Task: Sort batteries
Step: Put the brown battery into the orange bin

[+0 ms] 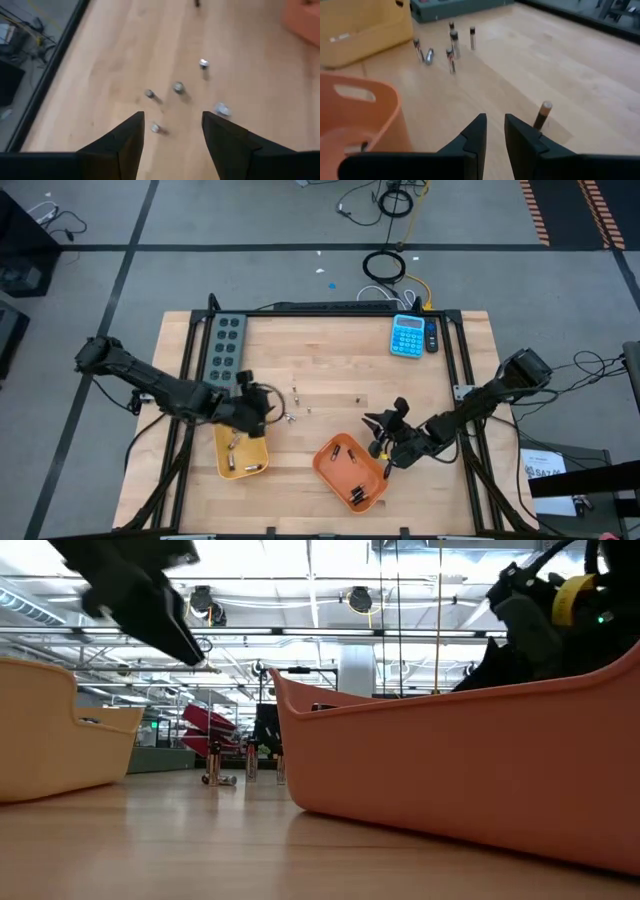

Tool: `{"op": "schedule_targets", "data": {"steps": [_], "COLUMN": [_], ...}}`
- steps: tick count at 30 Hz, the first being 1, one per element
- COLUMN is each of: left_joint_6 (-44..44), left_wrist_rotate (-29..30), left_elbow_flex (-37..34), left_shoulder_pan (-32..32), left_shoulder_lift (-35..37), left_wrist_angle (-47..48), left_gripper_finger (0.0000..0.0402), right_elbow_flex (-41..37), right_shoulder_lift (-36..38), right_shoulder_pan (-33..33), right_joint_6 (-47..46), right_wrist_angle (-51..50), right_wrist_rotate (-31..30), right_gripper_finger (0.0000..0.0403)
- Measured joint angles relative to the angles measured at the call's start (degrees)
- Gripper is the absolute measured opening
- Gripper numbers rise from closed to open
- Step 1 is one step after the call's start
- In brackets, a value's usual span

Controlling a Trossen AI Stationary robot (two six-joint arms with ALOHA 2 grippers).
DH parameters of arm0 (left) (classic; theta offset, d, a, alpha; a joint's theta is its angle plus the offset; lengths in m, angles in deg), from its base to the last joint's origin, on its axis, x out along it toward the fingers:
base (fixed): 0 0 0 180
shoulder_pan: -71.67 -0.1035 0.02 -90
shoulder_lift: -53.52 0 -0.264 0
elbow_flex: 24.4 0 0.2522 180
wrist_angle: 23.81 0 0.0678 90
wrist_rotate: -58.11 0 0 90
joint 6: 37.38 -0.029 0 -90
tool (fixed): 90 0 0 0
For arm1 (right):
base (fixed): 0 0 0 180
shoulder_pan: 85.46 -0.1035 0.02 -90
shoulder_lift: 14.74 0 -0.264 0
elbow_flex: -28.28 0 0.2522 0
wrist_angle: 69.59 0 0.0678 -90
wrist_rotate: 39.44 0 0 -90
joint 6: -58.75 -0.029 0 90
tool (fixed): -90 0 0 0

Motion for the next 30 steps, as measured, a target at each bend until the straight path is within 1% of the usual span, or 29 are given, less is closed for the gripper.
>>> {"op": "schedule_targets", "data": {"steps": [2,4,6,9,11,14,17,19,22,25,27,30], "left_joint_6": [-3.35,-6.41,-9.14,-10.84,-10.78,-10.71,-11.0,-11.66,-14.32,-19.14,-22.05,-23.11], "left_wrist_rotate": [-0.12,-1.29,-3.46,-6.14,-6.16,-6.45,-6.83,-6.81,-6.81,-7.25,-7.71,-7.72], "left_elbow_flex": [-1.74,-4.65,-8.96,-14.92,-17.36,-19.84,-21.33,-22.17,-24.05,-25.5,-25.57,-25.59], "left_shoulder_pan": [-2.52,-3.92,-4.64,-5.97,-7.37,-8.37,-8.55,-8.55,-8.1,-7.59,-7.19,-6.97], "left_shoulder_lift": [-1.07,-1.65,-1.66,-1.65,-1.64,-1.64,-1.64,-1.64,-1.64,-1.64,-1.64,-1.64], "left_wrist_angle": [-5.57,-14.26,-23.99,-39.69,-45.48,-51.75,-56.34,-59.1,-64.9,-69.24,-70.73,-71.57], "left_gripper_finger": [0.0209,0.0209,0.0207,0.02,0.0197,0.0196,0.0196,0.0196,0.0196,0.0196,0.0196,0.0196], "right_elbow_flex": [0.02,0.0,0.07,0.05,0.03,0.05,0.05,0.05,0.03,0.0,0.0,0.0], "right_shoulder_lift": [1.13,3.61,6.44,9.86,12.46,15.18,15.56,15.45,15.19,15.19,15.19,15.19], "right_shoulder_pan": [-0.59,-1.11,-1.02,1.77,4.81,10.54,14.61,15.79,16.92,18.14,18.56,18.69], "right_joint_6": [0.81,2.39,3.36,7.9,11.34,15.36,18.45,18.66,19.08,19.95,20.45,20.28], "right_wrist_angle": [-0.62,-0.96,-1.67,-3.89,-5.54,-5.2,-2.06,-1.49,-1.95,-1.74,-3.8,-8.73], "right_wrist_rotate": [-1.32,-2.22,-1.09,1.43,3.12,7.75,11.7,12.16,12.93,17.37,19.64,19.41], "right_gripper_finger": [0.0059,0.0059,0.0059,0.0068,0.0082,0.0114,0.0145,0.0159,0.0164,0.016,0.0156,0.0152]}}
